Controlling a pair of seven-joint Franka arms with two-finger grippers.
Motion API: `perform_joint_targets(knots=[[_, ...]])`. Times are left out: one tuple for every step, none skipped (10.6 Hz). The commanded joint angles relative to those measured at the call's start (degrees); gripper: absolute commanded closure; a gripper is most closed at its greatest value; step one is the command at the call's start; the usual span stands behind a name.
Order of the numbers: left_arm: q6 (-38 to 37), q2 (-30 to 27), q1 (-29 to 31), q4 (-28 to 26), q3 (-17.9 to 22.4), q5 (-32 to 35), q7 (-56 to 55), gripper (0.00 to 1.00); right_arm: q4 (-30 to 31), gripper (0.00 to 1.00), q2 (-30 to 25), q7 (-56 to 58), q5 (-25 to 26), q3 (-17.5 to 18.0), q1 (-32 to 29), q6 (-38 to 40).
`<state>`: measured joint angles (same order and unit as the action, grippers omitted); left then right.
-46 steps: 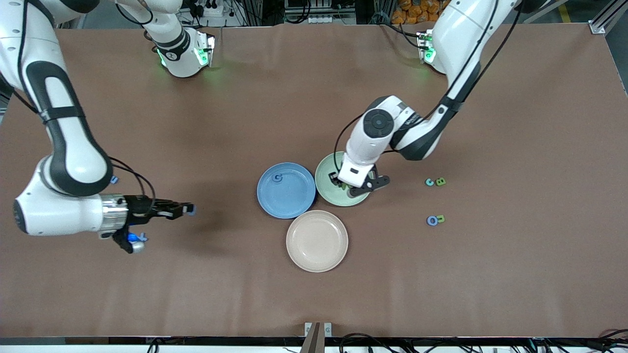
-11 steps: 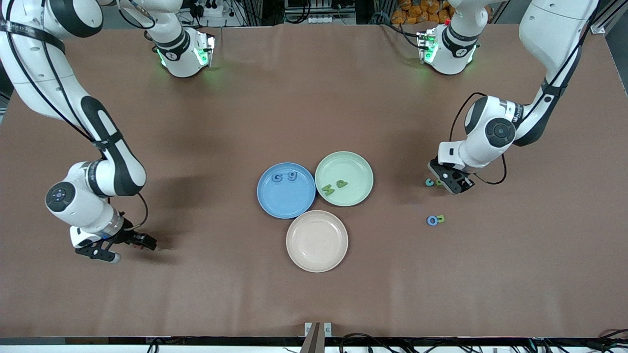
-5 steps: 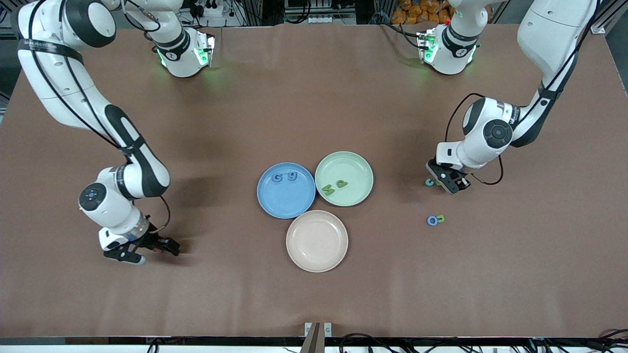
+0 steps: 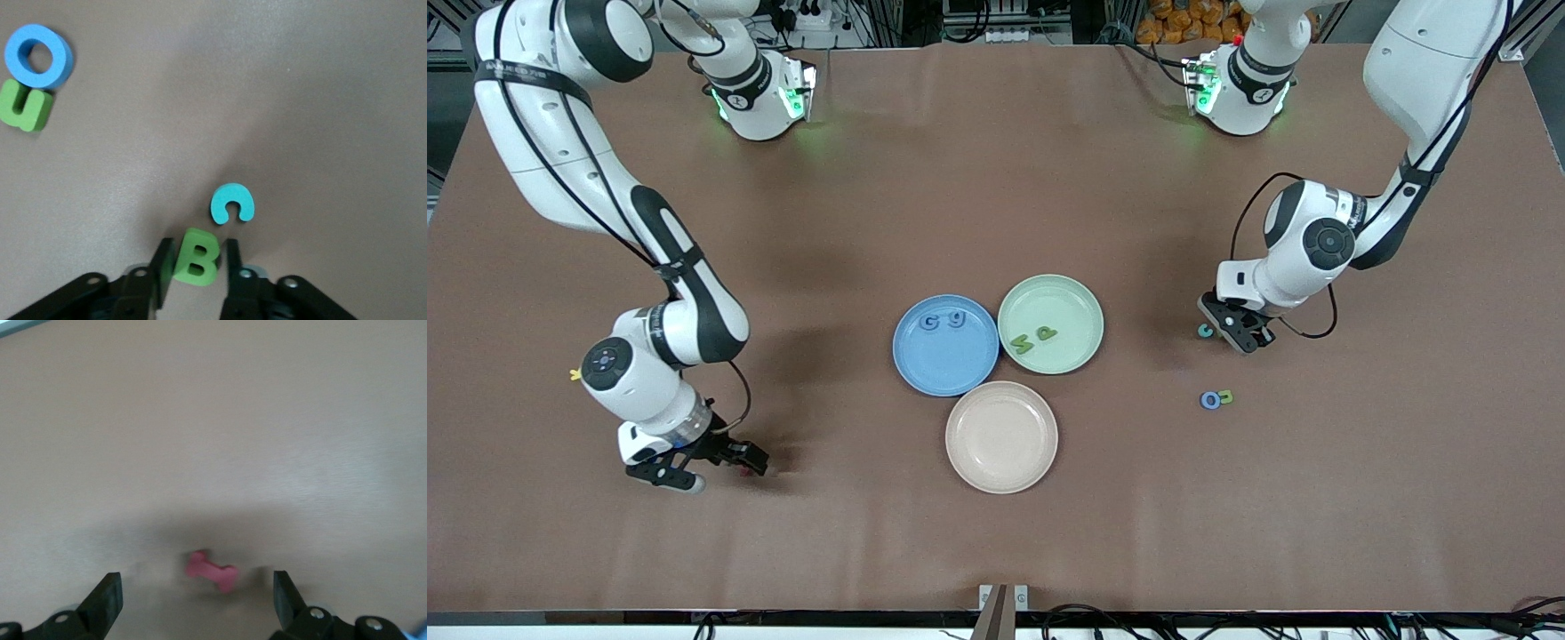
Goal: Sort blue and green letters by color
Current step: 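Grasp the blue x with the right gripper while the left gripper grasps green B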
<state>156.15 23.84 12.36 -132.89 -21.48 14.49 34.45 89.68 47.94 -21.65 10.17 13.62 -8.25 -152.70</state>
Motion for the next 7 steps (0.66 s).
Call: perform_joint_targets(knots=[[1.44,0.07,1.79,0.09,-0.41,0.89,0.88,1.00,0.93,0.00,-2.59,3.27,-0.07,0.45,-2.03,4.08],[1.44,-2.55,2.49,0.18,-0.49,0.89,1.05,1.00,1.02,0.00,-2.59,5.72,-0.06,-0.08,-2.38,5.21],[0.83,-4.66,2.41,0.53,-0.75,0.89,0.97,1.00,1.11,0.00,-2.59,10.53,-0.06,-0.26,-3.95,6.96],[-0.74,-5.99,2.41,1.57,-2.06,0.37,0.53,1.00,1.20,0.00,-2.50,13.80,0.02,-0.26,-5.88,9.68],[-2.41,-6.44,2.41,3.32,-2.77,-0.07,-0.34,1.00,1.11,0.00,-2.50,15.05,-0.06,-0.26,-6.77,13.18],[-3.91,-6.44,2.41,5.43,-4.34,-0.08,-4.09,1.00,1.02,0.00,-2.50,14.89,0.28,-0.43,-6.69,15.74],[-6.36,-5.92,2.14,8.41,-6.45,-0.08,-9.53,1.00,1.11,0.00,-2.59,14.89,1.16,-1.65,-6.69,16.46]])
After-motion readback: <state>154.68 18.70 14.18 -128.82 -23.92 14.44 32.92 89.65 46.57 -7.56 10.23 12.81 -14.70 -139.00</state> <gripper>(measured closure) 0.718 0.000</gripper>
